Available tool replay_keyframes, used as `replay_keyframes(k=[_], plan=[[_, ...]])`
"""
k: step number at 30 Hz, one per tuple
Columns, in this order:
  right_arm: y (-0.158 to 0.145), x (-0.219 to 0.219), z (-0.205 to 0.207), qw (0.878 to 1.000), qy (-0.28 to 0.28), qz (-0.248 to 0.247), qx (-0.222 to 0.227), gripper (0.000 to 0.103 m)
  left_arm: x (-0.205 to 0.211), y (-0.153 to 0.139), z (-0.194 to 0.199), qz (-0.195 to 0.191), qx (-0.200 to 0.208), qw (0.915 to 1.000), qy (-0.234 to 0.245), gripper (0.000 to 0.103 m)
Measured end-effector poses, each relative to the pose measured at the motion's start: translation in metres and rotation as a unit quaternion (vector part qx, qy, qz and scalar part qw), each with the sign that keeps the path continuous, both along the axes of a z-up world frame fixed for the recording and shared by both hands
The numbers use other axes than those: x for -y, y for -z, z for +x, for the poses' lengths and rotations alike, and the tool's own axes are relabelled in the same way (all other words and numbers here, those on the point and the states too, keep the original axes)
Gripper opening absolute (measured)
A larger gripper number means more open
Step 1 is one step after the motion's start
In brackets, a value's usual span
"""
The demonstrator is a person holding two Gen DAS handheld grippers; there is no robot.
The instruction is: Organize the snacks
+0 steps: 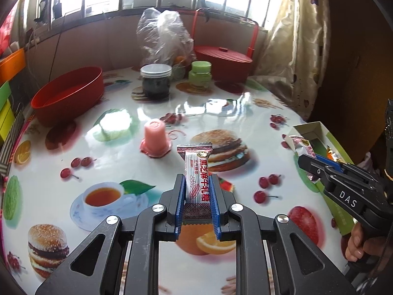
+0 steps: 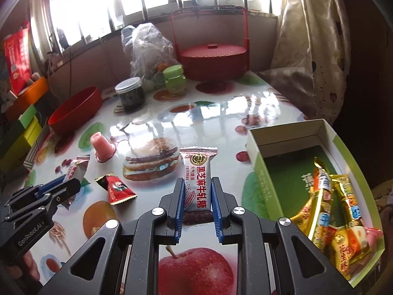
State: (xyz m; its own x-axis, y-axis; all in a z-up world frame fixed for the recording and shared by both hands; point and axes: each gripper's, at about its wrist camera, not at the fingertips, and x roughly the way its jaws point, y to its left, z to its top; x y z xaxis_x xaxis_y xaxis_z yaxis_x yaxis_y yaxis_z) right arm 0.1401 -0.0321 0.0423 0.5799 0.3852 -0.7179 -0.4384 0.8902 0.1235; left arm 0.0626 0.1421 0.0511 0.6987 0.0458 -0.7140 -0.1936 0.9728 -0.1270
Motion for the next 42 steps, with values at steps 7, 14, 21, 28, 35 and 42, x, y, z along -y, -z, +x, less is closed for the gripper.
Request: replay_keyframes(k=[7, 14, 21, 28, 35, 42], plan=[[-0.006, 0.018, -0.001, 1.000, 0.018, 0.004, 0.006, 0.020, 0.020, -0.009, 0.006, 0.001, 0.010, 0.9996, 0.024, 0.020], [-0.011, 0.039, -0.003, 0.999, 0.039, 0.005, 0.011, 0.020, 0.039, -0.016, 0.013, 0.001, 0.017, 0.9988, 0.045, 0.020], [-0.012, 0.055, -0.004, 0.998, 0.055, 0.005, 0.012, 0.020, 0.056, -0.017, 0.020, 0.001, 0.018, 0.9977, 0.066, 0.020], [-0.013, 0.074, -0.006, 0.997, 0.072, 0.004, 0.014, 0.020, 0.070, -0.018, 0.026, 0.000, 0.017, 0.9965, 0.082, 0.020], [-0.013, 0.095, -0.009, 0.996, 0.092, 0.003, 0.012, 0.020, 0.088, -0.020, 0.035, -0.004, 0.019, 0.9944, 0.103, 0.020], [-0.012, 0.119, -0.011, 0.993, 0.116, -0.006, 0.009, 0.020, 0.109, -0.019, 0.048, -0.019, 0.018, 0.9912, 0.130, 0.020]])
